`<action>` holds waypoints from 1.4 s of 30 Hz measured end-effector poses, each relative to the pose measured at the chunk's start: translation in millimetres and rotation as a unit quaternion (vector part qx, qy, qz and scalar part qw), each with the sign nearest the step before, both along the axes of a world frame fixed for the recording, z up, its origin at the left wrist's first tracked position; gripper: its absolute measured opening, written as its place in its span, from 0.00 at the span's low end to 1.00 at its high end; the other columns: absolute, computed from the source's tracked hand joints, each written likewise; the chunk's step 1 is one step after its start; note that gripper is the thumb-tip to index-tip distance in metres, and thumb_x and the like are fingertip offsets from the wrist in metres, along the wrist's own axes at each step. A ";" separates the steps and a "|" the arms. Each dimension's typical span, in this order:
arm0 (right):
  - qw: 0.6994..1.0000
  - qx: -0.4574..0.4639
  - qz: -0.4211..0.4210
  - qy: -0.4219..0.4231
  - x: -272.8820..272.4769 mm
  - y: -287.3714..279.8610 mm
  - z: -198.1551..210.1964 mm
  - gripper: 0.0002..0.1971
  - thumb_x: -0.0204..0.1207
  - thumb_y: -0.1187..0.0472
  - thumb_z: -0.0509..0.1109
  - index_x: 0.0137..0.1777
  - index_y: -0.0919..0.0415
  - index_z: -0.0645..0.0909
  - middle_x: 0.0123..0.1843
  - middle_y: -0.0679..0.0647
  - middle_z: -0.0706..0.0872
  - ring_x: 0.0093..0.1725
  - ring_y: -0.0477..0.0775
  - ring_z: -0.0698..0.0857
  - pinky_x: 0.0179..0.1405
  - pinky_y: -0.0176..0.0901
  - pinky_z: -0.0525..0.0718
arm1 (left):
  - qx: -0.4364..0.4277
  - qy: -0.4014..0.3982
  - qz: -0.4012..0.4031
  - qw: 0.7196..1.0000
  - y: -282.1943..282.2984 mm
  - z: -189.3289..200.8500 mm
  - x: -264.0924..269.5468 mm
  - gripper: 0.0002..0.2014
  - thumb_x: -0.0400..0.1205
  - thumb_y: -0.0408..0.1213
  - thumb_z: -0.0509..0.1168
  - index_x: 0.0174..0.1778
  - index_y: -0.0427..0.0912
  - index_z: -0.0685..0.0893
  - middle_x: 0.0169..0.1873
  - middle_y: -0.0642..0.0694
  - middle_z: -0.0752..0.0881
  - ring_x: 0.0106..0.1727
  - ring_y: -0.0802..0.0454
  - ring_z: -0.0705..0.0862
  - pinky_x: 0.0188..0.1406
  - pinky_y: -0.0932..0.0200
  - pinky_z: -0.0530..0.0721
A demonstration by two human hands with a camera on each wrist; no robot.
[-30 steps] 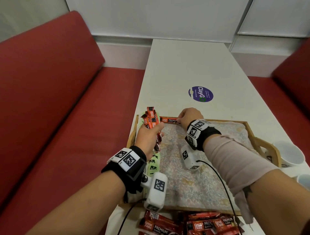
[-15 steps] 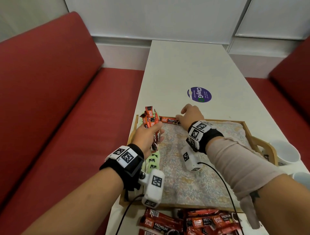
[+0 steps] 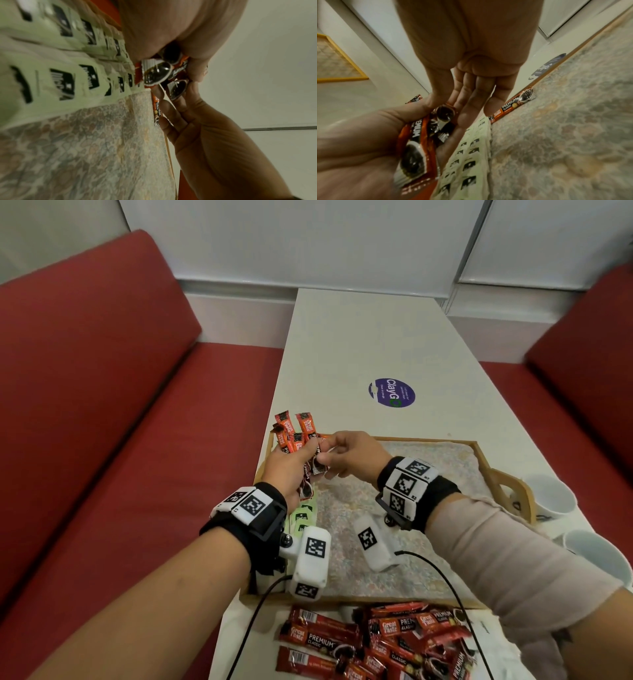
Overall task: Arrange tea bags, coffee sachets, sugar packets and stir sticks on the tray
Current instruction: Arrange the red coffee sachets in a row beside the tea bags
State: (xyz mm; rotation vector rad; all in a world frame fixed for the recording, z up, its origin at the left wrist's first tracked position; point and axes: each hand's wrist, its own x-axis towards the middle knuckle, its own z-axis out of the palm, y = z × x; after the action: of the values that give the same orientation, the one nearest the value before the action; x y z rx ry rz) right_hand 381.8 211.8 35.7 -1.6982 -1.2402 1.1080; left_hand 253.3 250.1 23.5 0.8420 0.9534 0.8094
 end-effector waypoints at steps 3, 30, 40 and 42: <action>1.000 -0.003 -0.011 0.028 -0.3 0.8 -3.6 0.07 0.73 0.68 0.75 0.43 0.57 0.80 0.29 0.50 0.87 0.27 0.44 0.86 0.26 0.33 0.77 | -0.001 -0.006 0.001 1.000 0.5 -1.5 -0.4 0.13 0.83 0.33 0.65 0.60 0.30 0.81 0.49 0.35 0.89 0.42 0.39 0.88 0.32 0.50 0.90; 0.902 -0.095 -0.085 -0.413 40.1 46.3 -28.2 0.06 0.75 0.62 0.71 0.51 0.57 0.86 0.54 0.57 0.87 0.54 0.59 0.84 0.44 0.40 0.74 | 0.006 -0.027 0.003 1.000 13.2 -13.7 -8.8 0.12 0.79 0.35 0.71 0.57 0.43 0.79 0.51 0.45 0.86 0.50 0.50 0.87 0.46 0.51 0.87; 0.900 -0.070 -0.076 -0.424 38.2 46.6 -33.9 0.11 0.71 0.58 0.73 0.51 0.55 0.78 0.49 0.53 0.74 0.44 0.56 0.79 0.41 0.44 0.74 | 0.008 -0.028 -0.001 1.000 12.8 -12.1 -8.8 0.10 0.80 0.34 0.70 0.55 0.44 0.79 0.48 0.47 0.87 0.49 0.50 0.87 0.48 0.49 0.87; 0.899 -0.072 -0.072 -0.426 38.4 47.7 -33.1 0.10 0.72 0.58 0.72 0.51 0.56 0.78 0.51 0.54 0.75 0.44 0.57 0.80 0.42 0.45 0.76 | 0.011 -0.029 0.000 1.000 12.8 -11.9 -8.8 0.12 0.80 0.35 0.70 0.58 0.43 0.78 0.48 0.47 0.87 0.50 0.50 0.88 0.46 0.50 0.87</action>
State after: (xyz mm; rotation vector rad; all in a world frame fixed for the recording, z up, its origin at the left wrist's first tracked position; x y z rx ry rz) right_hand 420.2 259.5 2.7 -2.4711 -1.5130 0.3357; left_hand 244.5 262.9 11.6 0.8323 0.8951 0.8412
